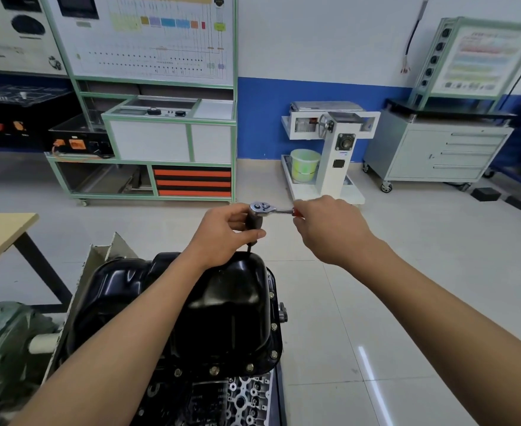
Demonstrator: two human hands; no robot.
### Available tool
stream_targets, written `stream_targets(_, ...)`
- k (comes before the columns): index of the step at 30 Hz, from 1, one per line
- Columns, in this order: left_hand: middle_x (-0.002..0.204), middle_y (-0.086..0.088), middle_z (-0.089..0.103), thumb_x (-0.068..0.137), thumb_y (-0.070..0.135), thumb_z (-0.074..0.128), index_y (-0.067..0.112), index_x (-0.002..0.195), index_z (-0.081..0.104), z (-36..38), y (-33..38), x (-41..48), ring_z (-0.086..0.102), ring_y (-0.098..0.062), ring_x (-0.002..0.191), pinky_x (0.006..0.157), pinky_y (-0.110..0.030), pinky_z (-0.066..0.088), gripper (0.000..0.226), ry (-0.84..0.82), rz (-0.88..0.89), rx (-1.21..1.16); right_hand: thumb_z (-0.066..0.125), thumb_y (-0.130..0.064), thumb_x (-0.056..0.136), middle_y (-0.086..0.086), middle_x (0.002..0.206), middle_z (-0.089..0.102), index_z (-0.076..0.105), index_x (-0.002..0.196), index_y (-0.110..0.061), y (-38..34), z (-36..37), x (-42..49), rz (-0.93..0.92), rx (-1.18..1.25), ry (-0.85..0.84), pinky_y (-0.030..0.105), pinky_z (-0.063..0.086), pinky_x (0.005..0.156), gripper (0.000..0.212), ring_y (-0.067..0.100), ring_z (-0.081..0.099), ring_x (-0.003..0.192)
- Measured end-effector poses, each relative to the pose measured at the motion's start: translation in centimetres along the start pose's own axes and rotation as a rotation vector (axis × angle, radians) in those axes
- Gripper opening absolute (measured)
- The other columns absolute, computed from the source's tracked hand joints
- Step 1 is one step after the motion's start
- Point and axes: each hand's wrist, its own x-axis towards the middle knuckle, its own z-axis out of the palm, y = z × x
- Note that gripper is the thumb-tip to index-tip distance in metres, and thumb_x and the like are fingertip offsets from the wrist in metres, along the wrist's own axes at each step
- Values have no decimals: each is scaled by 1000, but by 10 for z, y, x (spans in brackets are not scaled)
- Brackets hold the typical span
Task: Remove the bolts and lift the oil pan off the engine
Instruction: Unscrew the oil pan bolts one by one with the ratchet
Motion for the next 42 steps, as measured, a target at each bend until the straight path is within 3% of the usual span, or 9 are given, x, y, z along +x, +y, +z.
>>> stream_targets(6, 89, -6, 76, 76, 7, 89, 27, 103, 76, -2, -4, 0, 74, -32, 81, 85, -48, 61, 36, 31, 6, -6, 40, -41, 102, -1, 73, 39, 58, 90, -21, -22, -15, -30, 19, 113, -56, 35, 31, 62, 29, 29, 45, 74)
stream_targets(13, 85, -3, 76, 76, 3, 86, 24, 96, 74, -2, -5, 1, 73, -23, 76, 78, -45, 63, 31, 27, 37, 5, 44, -49, 99, -2, 72, 48, 37, 65, -26, -53, -9, -45, 6, 327, -93, 33, 33, 55, 42, 24, 51, 70)
stream_targets(17, 87, -7, 76, 76, 2, 86, 20, 96, 73, -1, -2, -1, 74, -29, 80, 76, -41, 62, 29, 16, 31, 8, 51, -49, 95, 0, 74, 63, 57, 72, -21, -46, -14, -39, 46, 372, -161, 35, 53, 68, 36, 22, 62, 72)
stream_targets(27, 86, 0, 75, 87, 4, 77, 21, 96, 72, -2, -2, 0, 66, -8, 69, 77, -27, 58, 20, -124, 74, 66, 54, -19, 97, 0, 80, 50, 67, 104, -27, -12, -21, 5, 72, 94, -81, 31, 36, 61, 16, 27, 51, 75)
stream_targets(30, 89, 3, 76, 89, 6, 75, 24, 102, 71, -3, -2, -1, 70, -9, 75, 77, -25, 58, 22, -150, 62, 51, 48, 1, 90, 2, 118, 59, 59, 117, -21, -6, -7, 26, -5, 132, -59, 37, 48, 71, 36, 31, 58, 102)
stream_targets(32, 91, 5, 76, 91, 5, 73, 26, 104, 71, -4, 0, 0, 72, -11, 82, 79, -32, 61, 25, -149, 33, 27, 47, 6, 89, -3, 156, 38, 47, 143, -19, -5, 2, 36, -58, 194, -93, 45, 50, 95, 60, 27, 47, 132)
stream_targets(34, 92, 6, 76, 93, 4, 71, 28, 105, 71, -4, 1, 0, 72, -12, 85, 81, -39, 63, 27, -142, 15, 25, 45, 5, 93, -10, 165, 22, 33, 155, -23, -4, 10, 43, -90, 252, -85, 46, 44, 106, 69, 22, 36, 143)
stream_targets(38, 89, 8, 76, 93, 3, 71, 14, 107, 73, -2, 2, -1, 72, -14, 84, 80, -41, 63, 18, -123, -7, 18, 42, -9, 103, -9, 162, 32, 37, 153, -22, 4, 16, 41, -136, 258, 11, 43, 45, 105, 52, 21, 39, 140)
stream_targets(42, 86, 9, 76, 92, 5, 73, 19, 103, 74, -2, 3, -2, 72, -8, 79, 70, -25, 60, 18, -86, -13, 5, 43, -18, 103, 2, 118, 62, 58, 117, -19, 5, 3, 28, -80, 93, 18, 38, 49, 72, 21, 30, 58, 100)
